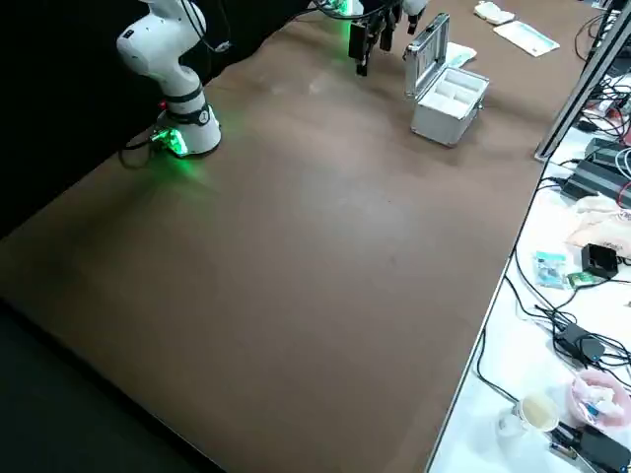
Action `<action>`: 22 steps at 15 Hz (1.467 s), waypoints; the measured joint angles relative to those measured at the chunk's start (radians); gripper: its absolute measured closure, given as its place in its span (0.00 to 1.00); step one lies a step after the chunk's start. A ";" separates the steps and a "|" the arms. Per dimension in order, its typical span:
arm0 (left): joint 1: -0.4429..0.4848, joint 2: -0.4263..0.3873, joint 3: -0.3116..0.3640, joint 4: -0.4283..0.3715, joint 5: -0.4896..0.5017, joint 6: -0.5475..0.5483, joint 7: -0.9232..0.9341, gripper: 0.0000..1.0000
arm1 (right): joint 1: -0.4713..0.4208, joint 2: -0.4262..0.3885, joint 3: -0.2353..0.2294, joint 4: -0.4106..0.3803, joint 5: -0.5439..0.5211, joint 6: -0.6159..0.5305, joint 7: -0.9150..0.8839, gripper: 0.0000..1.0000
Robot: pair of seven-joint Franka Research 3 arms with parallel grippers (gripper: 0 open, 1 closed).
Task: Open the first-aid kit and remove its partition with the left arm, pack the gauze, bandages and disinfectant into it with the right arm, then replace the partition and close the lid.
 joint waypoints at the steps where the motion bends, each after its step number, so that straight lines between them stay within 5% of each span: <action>1: 0.000 0.004 0.002 -0.001 0.015 0.017 0.000 0.99 | 0.000 0.000 0.000 0.000 0.000 0.000 0.000 0.01; 22: 0.010 0.072 0.095 0.021 0.075 0.330 -0.006 0.99 | 0.000 0.000 0.002 -0.001 -0.028 0.013 -0.002 0.01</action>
